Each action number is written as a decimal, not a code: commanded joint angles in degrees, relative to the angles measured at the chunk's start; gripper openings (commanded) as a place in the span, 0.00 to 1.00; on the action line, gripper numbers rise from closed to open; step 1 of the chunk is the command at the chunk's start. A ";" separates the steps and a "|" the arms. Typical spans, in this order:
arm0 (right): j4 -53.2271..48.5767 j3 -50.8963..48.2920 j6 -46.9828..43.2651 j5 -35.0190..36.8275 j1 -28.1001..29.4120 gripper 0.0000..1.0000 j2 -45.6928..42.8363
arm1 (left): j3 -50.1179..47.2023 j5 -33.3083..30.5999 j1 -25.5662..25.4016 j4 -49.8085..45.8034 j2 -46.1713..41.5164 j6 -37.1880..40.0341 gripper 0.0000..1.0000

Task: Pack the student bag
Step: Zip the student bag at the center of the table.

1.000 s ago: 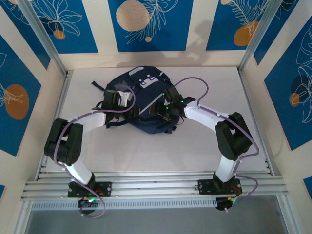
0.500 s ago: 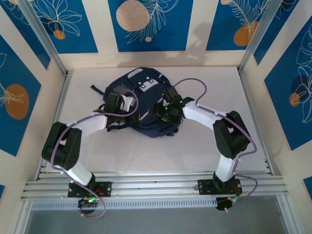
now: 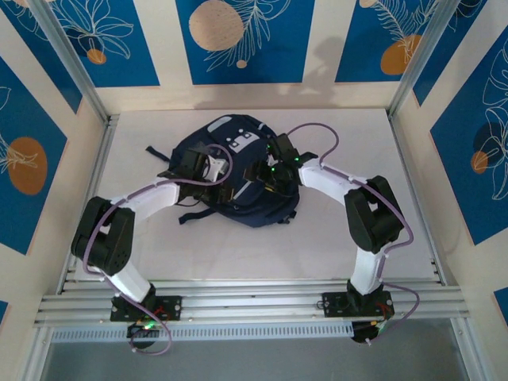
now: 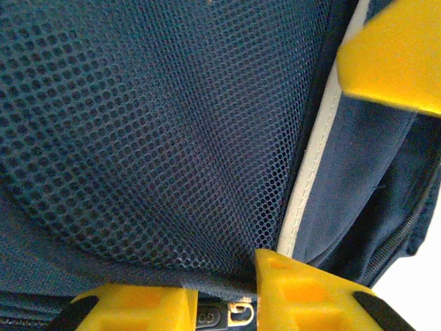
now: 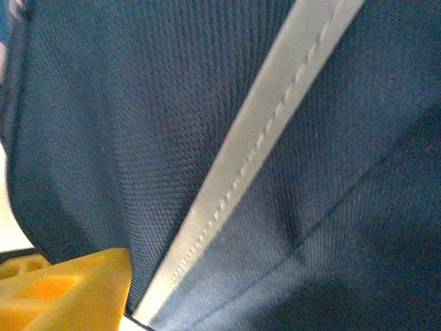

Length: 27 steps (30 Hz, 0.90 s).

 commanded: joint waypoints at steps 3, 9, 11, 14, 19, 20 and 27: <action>3.89 4.97 -1.83 -2.33 -1.60 0.70 0.59 | 5.00 -3.33 -2.21 -11.63 1.38 3.45 0.40; 6.50 6.11 -0.01 -5.92 -2.96 0.54 2.32 | 7.14 -3.05 -2.27 -13.49 3.58 3.15 0.48; 7.24 6.40 0.64 -6.96 -3.40 0.52 2.90 | 7.60 -0.63 -2.36 -12.65 4.01 2.43 0.48; 6.85 8.12 0.19 -7.71 -3.98 0.51 4.03 | 7.88 5.89 -2.59 -9.30 3.94 0.02 0.43; 3.77 10.94 -1.36 -8.02 -4.67 0.50 5.38 | 5.05 15.89 -4.03 4.64 4.18 -9.13 0.42; 3.16 10.84 -1.64 -7.99 -4.88 0.50 5.21 | 4.10 17.61 -4.03 8.44 4.54 -11.76 0.42; -4.42 6.68 -5.40 -4.32 -6.43 0.69 -0.02 | 1.65 14.18 -3.26 10.95 2.88 -15.48 0.48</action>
